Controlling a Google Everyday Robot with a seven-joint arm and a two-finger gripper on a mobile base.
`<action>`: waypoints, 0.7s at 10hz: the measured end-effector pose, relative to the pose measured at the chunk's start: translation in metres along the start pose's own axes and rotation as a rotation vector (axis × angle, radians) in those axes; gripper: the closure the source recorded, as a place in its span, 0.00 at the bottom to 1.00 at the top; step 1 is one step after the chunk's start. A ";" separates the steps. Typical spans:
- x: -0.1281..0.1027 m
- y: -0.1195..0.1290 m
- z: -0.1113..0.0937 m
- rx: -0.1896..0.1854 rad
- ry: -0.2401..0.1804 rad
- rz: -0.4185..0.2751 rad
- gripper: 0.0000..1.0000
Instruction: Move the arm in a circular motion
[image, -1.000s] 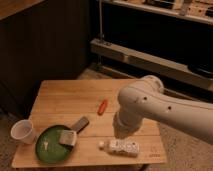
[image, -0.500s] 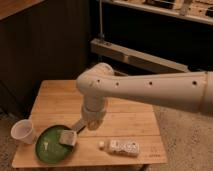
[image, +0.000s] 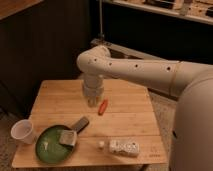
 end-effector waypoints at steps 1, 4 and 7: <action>-0.024 -0.021 -0.009 0.005 -0.043 -0.004 1.00; -0.062 -0.079 -0.034 0.047 -0.133 0.025 1.00; -0.056 -0.152 -0.059 0.095 -0.216 0.127 1.00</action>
